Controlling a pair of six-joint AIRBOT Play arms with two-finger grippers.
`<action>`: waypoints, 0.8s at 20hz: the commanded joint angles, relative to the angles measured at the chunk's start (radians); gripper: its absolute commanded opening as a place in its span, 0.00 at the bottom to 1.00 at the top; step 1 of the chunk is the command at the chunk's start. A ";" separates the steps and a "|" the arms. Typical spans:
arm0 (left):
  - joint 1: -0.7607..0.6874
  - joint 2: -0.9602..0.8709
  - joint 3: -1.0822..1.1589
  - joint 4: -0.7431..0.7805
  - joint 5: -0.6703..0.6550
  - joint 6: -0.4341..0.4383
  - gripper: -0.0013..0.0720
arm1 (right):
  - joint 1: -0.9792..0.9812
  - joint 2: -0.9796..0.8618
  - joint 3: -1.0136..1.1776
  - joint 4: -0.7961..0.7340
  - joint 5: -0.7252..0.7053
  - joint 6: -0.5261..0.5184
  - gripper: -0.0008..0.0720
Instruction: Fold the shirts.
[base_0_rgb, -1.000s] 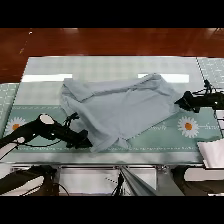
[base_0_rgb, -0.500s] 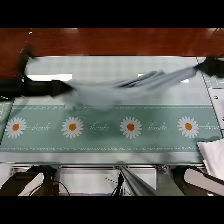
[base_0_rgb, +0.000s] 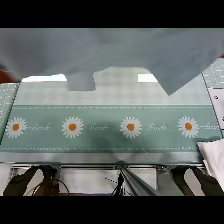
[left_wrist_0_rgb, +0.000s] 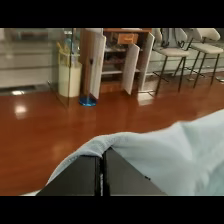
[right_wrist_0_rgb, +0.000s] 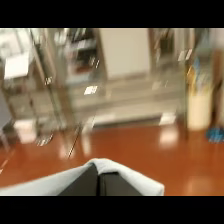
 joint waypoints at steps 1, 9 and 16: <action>0.023 0.029 0.146 0.051 -0.172 -0.093 0.06 | 0.000 0.110 0.055 -0.143 0.048 0.106 0.03; 0.023 0.056 0.137 0.189 -0.484 -0.180 0.06 | 0.001 0.127 0.055 -0.317 0.416 0.138 0.03; 0.022 -0.007 -0.237 0.201 -0.549 -0.164 0.06 | 0.256 -0.181 0.053 -0.718 0.747 0.091 0.03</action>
